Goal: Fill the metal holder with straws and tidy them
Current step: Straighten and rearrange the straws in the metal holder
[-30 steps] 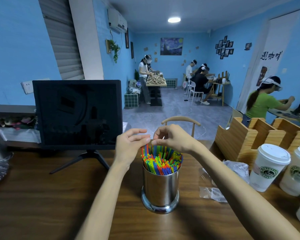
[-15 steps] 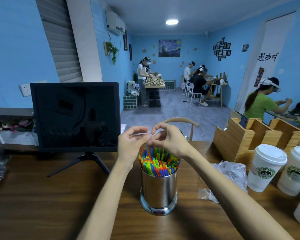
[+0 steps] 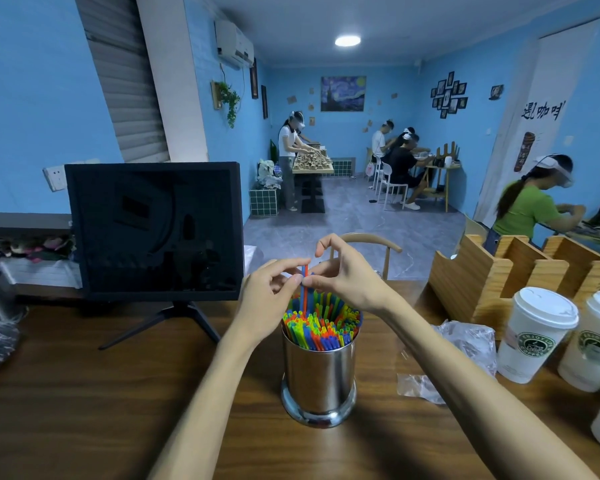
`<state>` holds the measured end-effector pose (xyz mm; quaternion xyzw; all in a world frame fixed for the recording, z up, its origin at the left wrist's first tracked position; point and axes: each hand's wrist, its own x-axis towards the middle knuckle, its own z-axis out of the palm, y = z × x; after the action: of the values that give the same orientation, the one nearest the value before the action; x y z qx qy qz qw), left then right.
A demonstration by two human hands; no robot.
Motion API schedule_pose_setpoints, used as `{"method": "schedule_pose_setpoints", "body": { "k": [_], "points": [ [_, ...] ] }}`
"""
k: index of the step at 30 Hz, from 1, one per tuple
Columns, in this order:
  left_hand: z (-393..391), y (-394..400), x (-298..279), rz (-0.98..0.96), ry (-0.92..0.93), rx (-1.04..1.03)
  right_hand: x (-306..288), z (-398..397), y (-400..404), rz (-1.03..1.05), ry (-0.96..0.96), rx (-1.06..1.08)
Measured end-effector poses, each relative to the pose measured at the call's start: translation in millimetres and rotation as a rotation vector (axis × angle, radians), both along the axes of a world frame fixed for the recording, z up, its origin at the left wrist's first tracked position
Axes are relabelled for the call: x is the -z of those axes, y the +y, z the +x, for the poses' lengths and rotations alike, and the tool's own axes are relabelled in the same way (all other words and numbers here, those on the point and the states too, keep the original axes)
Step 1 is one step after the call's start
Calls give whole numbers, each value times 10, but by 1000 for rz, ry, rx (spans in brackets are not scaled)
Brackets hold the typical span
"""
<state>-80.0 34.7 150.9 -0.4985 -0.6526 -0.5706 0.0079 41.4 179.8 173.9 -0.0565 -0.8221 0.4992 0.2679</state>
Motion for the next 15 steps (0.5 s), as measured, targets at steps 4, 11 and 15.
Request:
{"method": "schedule_pose_setpoints", "body": {
  "k": [4, 11, 15],
  "points": [
    [12, -3, 18, 24, 41, -70, 38, 2, -13, 17, 17, 13],
    [-2, 12, 106, -21, 94, -120, 70, 1, 24, -52, 43, 59],
    [-7, 3, 165, -52, 100, -154, 78, 12, 64, -44, 51, 139]
  ]
}}
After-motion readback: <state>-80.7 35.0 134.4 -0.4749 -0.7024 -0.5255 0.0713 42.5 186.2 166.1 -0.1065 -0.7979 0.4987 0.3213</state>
